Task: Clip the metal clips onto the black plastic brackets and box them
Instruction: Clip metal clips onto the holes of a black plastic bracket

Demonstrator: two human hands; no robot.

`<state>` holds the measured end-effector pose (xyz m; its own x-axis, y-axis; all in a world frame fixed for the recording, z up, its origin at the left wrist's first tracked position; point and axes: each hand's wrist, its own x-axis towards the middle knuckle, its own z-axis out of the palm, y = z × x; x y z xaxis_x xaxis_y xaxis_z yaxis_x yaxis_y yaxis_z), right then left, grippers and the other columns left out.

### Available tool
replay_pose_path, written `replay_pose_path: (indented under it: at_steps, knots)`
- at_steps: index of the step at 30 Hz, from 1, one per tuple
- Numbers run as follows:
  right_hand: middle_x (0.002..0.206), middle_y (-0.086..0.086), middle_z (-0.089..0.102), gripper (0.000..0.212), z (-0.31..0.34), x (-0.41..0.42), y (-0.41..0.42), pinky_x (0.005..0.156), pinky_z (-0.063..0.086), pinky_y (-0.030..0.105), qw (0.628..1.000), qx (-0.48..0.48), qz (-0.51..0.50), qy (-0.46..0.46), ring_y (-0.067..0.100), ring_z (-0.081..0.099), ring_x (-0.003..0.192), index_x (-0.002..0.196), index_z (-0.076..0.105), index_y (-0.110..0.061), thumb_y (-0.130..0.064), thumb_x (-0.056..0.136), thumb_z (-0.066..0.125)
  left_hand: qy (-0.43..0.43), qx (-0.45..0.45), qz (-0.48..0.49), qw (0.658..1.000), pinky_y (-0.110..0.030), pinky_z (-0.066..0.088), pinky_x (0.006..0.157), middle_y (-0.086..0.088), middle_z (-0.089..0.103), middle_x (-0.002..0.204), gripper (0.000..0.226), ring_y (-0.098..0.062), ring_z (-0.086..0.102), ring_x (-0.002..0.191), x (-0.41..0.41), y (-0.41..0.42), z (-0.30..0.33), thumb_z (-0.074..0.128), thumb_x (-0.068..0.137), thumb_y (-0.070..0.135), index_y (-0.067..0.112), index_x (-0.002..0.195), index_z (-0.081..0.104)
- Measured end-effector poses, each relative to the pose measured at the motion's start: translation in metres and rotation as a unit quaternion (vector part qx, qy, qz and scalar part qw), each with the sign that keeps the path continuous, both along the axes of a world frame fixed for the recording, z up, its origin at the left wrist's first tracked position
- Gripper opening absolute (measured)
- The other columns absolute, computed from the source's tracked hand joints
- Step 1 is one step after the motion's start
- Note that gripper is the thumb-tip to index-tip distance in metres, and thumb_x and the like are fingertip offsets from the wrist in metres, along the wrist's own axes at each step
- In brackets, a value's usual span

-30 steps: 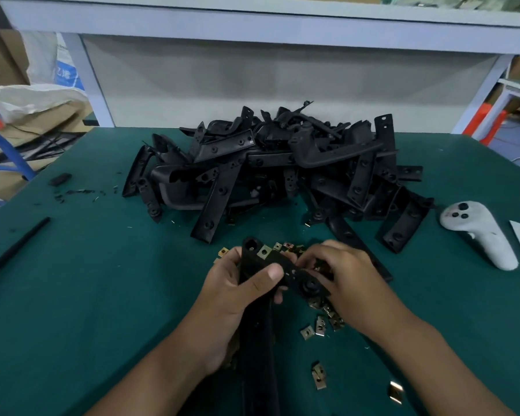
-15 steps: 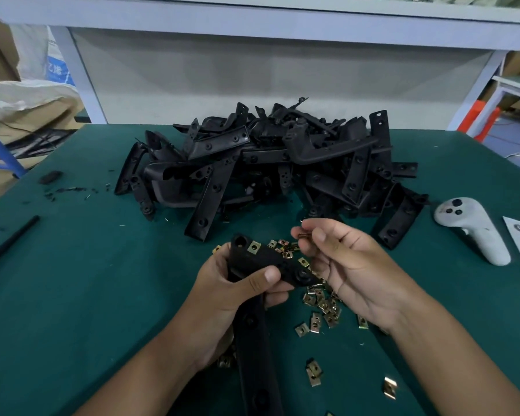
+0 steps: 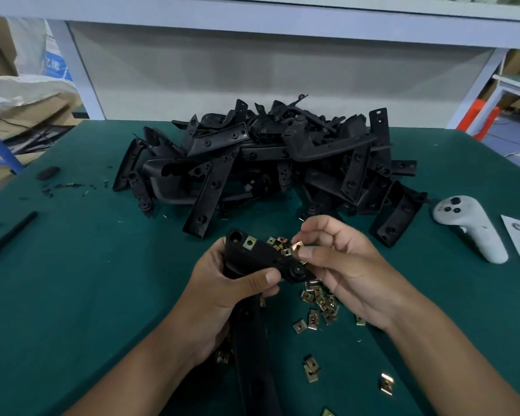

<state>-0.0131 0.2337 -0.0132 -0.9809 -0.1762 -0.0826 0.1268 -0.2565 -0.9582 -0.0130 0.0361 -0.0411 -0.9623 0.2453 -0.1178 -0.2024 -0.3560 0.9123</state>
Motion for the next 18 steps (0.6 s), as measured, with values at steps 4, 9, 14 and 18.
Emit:
replay_pose_path:
  at_steps: [4,9,14,18]
  knots:
    - [0.097,0.005,0.075,0.021,0.0017,0.0027,-0.0028,0.085,0.043,0.038,1.0,0.018,0.021,0.012,0.014,0.068,0.088,0.09,0.074,-0.021,-0.007,0.075,0.075,0.022,-0.01,-0.006,1.0,-0.023,0.058,0.061,-0.008,0.074,0.083,0.047,-0.019,0.072,0.068,0.0002,-0.0001,-0.0004,0.089,0.058,0.01,0.005,0.096,0.061]
    - [0.1,0.003,0.076,0.016,0.0038,0.0046,-0.0036,0.082,0.056,0.027,0.999,0.029,0.032,0.024,0.014,0.07,0.092,0.086,0.079,-0.025,-0.014,0.075,0.078,0.044,-0.009,-0.019,0.999,-0.022,0.056,0.061,-0.007,0.073,0.078,0.045,-0.017,0.07,0.063,-0.0001,-0.0004,-0.0003,0.088,0.06,0.008,0.005,0.094,0.06]
    - [0.1,0.005,0.077,0.014,0.0038,0.0048,-0.0045,0.08,0.058,0.026,0.999,0.028,0.028,0.016,0.015,0.073,0.091,0.08,0.08,-0.022,-0.013,0.071,0.075,0.043,-0.002,-0.023,0.999,-0.022,0.056,0.06,-0.006,0.073,0.078,0.047,-0.015,0.069,0.062,-0.0001,0.0012,-0.0006,0.086,0.059,0.008,0.003,0.097,0.058]
    - [0.101,0.008,0.078,0.013,0.0022,0.0032,-0.0034,0.079,0.06,0.024,0.999,0.017,0.036,0.012,0.017,0.074,0.092,0.082,0.081,-0.018,-0.012,0.071,0.076,0.049,-0.002,-0.025,0.998,-0.022,0.056,0.06,-0.004,0.073,0.079,0.047,-0.014,0.07,0.064,0.0001,0.0015,-0.0011,0.085,0.06,0.007,0.002,0.098,0.057]
